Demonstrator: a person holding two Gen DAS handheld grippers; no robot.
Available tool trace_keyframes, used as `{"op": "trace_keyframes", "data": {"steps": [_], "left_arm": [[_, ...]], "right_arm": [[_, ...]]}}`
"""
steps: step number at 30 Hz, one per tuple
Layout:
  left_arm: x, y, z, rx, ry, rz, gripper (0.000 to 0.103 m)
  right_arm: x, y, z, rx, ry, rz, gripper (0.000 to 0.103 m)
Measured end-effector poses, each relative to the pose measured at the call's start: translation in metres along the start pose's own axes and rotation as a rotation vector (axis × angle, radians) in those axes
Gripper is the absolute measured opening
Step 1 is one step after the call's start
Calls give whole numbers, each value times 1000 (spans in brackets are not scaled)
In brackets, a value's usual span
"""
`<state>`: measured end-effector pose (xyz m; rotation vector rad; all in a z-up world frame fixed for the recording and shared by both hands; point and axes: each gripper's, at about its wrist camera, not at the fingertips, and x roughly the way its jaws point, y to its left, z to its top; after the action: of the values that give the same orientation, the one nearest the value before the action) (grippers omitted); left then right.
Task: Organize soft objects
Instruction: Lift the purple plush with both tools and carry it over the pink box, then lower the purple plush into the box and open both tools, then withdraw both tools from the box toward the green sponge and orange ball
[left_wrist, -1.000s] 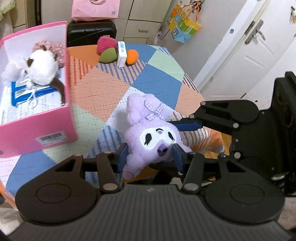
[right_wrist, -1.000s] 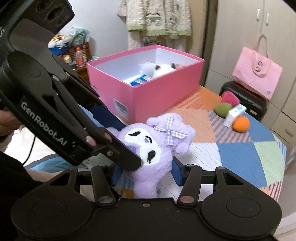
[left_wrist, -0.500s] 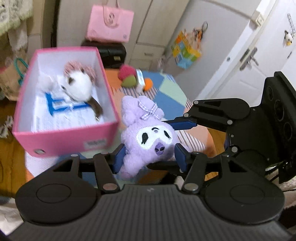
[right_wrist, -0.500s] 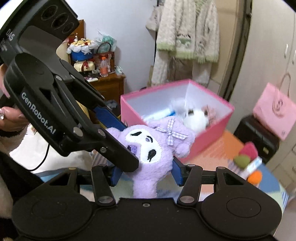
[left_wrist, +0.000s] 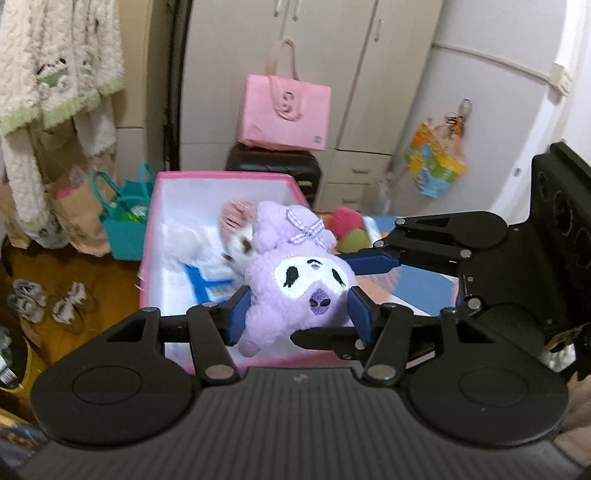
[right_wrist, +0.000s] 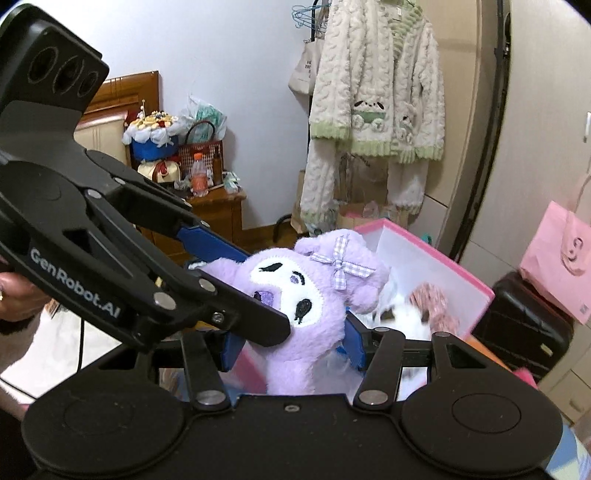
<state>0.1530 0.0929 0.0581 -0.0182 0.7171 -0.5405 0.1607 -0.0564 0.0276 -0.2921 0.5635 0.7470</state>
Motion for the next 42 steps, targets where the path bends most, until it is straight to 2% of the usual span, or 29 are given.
{"op": "trace_keyframes", "data": {"steps": [3,9,12,18,24,30,33,42], "left_arm": [[15,16,14,-1,10,36,54],[40,38,32,25,11,83,51],[54,44,34,35,36,115,50],[88,63,32,9,106,119,50],[102,65,31,10,122,158,48],[99,61,27,74,80,270,47],[92,66,25,42,73,251,47],[49,58,13,23,-33,251,47]], "right_arm": [[22,-12,9,-7,-6,18,60],[56,-42,17,62,-16,87,62],[79,-49,16,89,32,99,62],[113,-56,11,62,106,70,62],[133,-64,11,38,152,74,62],[134,-66,8,39,163,46,62],[126,-63,7,47,146,23,62],[96,-48,3,58,112,-28,62]]}}
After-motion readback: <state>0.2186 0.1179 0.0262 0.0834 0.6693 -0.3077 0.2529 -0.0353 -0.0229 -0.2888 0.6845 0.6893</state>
